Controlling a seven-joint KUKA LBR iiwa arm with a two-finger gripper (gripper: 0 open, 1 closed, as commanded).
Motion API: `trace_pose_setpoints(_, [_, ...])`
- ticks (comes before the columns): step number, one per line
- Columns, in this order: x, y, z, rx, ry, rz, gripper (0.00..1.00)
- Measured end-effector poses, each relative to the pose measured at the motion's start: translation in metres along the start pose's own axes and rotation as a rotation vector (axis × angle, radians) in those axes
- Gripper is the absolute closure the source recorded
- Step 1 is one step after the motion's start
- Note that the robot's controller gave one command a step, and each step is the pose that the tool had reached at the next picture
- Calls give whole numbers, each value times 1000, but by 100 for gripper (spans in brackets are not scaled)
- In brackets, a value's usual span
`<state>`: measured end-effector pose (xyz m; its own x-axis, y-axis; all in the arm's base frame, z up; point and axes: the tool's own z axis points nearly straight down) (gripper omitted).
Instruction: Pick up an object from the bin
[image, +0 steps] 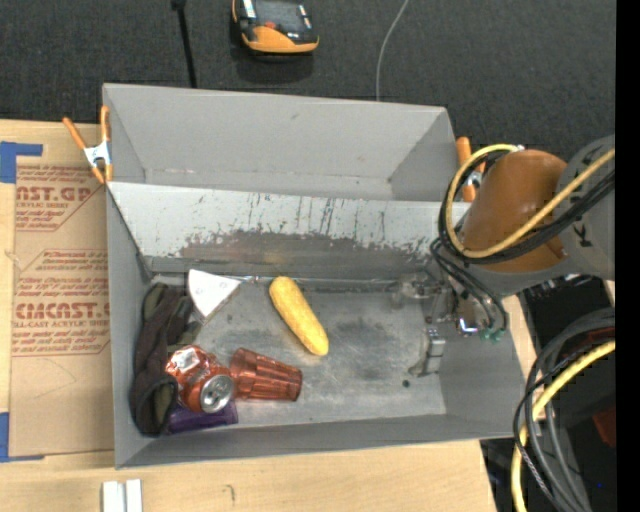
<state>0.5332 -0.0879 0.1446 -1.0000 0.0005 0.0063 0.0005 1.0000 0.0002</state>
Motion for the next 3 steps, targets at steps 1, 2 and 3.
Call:
trace_pose_setpoints(1, [0, 0, -2, 0, -2, 0, 0])
trace_pose_setpoints(2, [-7, 45, 30, -1, -7, 1, 100])
trace_pose_setpoints(3, [-7, 45, 30, 0, -6, 2, 0])
